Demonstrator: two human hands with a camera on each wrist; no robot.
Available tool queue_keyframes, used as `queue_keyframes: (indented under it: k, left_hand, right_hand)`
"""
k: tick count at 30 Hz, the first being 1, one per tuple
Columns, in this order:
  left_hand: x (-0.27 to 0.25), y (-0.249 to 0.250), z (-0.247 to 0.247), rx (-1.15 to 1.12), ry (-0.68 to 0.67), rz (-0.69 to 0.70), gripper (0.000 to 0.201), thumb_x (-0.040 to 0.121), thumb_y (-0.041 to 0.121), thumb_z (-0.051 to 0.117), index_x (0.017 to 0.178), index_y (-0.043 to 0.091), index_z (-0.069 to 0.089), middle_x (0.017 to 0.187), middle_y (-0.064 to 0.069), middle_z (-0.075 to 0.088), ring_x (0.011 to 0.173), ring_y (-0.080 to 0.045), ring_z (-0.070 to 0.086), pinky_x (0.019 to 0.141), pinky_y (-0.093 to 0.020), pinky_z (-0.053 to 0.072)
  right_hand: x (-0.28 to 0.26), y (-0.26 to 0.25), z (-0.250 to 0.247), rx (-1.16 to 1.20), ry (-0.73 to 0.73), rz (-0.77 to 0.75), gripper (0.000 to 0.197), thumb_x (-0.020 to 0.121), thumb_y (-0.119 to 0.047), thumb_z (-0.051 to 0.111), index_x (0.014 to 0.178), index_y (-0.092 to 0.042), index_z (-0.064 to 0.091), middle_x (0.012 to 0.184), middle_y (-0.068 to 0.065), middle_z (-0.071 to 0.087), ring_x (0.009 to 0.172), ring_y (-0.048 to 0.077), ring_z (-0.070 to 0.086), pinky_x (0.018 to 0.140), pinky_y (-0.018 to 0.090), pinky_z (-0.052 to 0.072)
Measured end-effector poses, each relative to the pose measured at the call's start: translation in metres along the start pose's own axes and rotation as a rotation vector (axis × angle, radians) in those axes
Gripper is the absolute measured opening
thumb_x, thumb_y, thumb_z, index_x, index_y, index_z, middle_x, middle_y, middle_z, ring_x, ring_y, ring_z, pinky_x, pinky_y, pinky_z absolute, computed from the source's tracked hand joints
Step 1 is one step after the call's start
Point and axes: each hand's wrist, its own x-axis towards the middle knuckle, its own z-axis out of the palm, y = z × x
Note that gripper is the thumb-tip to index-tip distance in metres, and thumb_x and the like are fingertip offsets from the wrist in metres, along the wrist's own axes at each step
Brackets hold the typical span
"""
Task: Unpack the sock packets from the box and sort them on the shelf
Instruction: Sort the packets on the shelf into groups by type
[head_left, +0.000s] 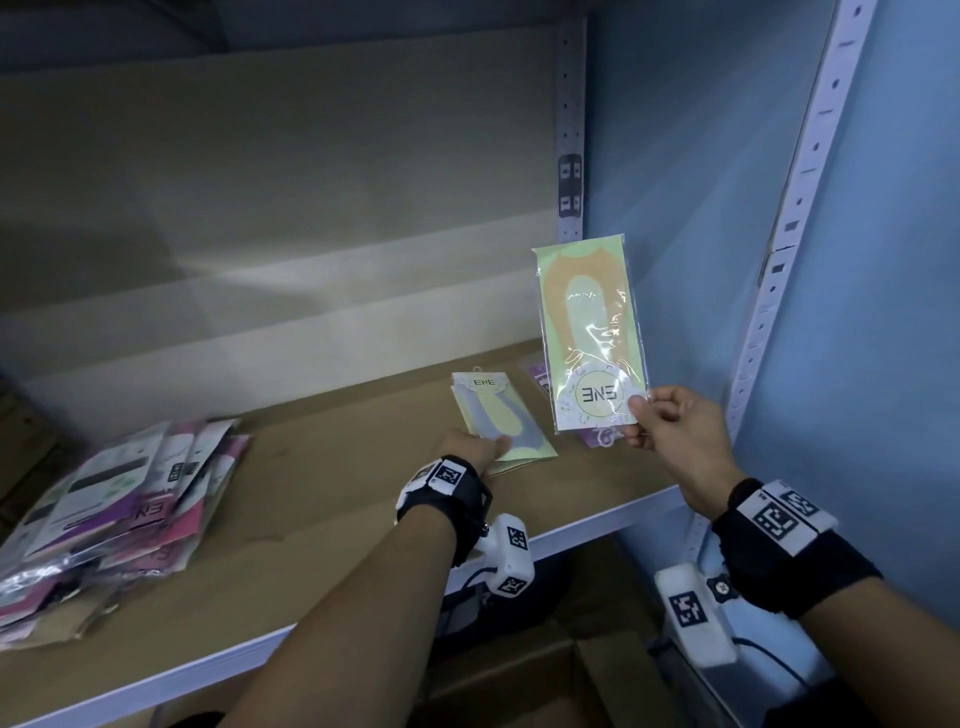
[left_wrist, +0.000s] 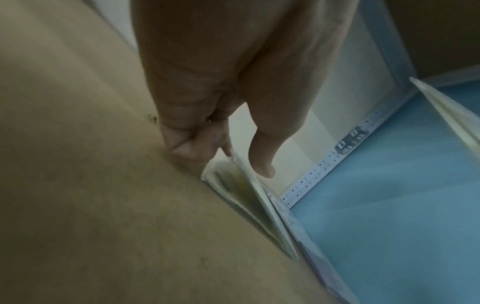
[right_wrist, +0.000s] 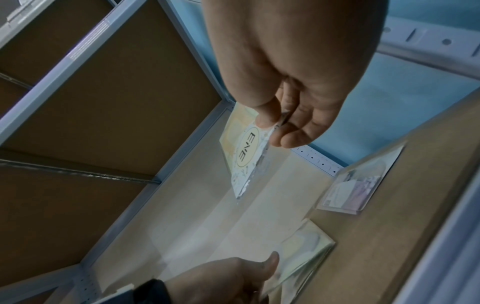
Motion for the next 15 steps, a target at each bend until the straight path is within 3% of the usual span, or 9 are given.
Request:
queue_keyframes:
  k: [3,6,7,9,12,15]
  left_hand:
    - [0.001,0.000,-0.003,0.278,0.023,0.051,0.063,0.080,0.049,0.068,0.122,0.003,0.055,0.121,-0.012,0.061,0.111,-0.030,0.060,0.082,-0.031,0.049]
    - [-0.003,-0.005,-0.001,0.592,0.139,0.129,0.087,0.084,0.055,0.059,0.142,-0.002,0.029,0.146,-0.018,0.035,0.133,-0.032,0.039,0.106,-0.038,0.039]
    - [-0.003,-0.007,0.001,0.673,0.193,0.169,0.092,0.084,0.058,0.057,0.145,-0.003,0.022,0.150,-0.019,0.027,0.136,-0.034,0.032,0.107,-0.041,0.036]
    - [-0.006,-0.010,0.003,0.747,0.269,0.236,0.094,0.083,0.062,0.054,0.144,-0.001,0.022,0.149,-0.018,0.025,0.136,-0.034,0.028,0.104,-0.045,0.038]
    - [-0.006,-0.010,0.005,0.772,0.225,0.249,0.096,0.079,0.066,0.055,0.144,0.001,0.025,0.146,-0.016,0.030,0.135,-0.034,0.028,0.105,-0.044,0.037]
    - [-0.005,-0.012,0.007,0.793,0.189,0.226,0.100,0.078,0.064,0.058,0.147,0.005,0.017,0.151,-0.012,0.023,0.139,-0.033,0.023,0.106,-0.046,0.036]
  right_hand:
    - [-0.002,-0.001,-0.001,0.008,-0.007,-0.012,0.005,0.091,-0.008,0.060,0.089,-0.009,0.056,0.074,0.011,0.063,0.066,0.025,0.061,0.063,0.028,0.056]
    - [-0.005,-0.003,-0.001,0.011,-0.013,-0.015,0.007,0.091,-0.008,0.060,0.086,-0.011,0.056,0.072,0.008,0.063,0.067,0.025,0.062,0.069,0.033,0.057]
    - [-0.005,-0.003,0.000,0.014,-0.012,-0.013,0.006,0.091,-0.008,0.061,0.087,-0.011,0.056,0.073,0.009,0.063,0.067,0.025,0.062,0.069,0.034,0.057]
    - [-0.005,-0.004,0.001,0.016,-0.010,-0.008,0.006,0.091,-0.008,0.061,0.094,-0.006,0.057,0.074,0.010,0.063,0.066,0.023,0.061,0.069,0.032,0.057]
    - [-0.006,-0.006,0.004,0.026,-0.012,-0.009,0.005,0.091,-0.008,0.061,0.093,-0.006,0.056,0.072,0.009,0.063,0.062,0.021,0.060,0.060,0.024,0.057]
    - [-0.006,-0.007,0.005,0.026,-0.009,-0.018,0.010,0.091,-0.008,0.061,0.084,-0.012,0.055,0.072,0.008,0.063,0.061,0.020,0.060,0.054,0.019,0.056]
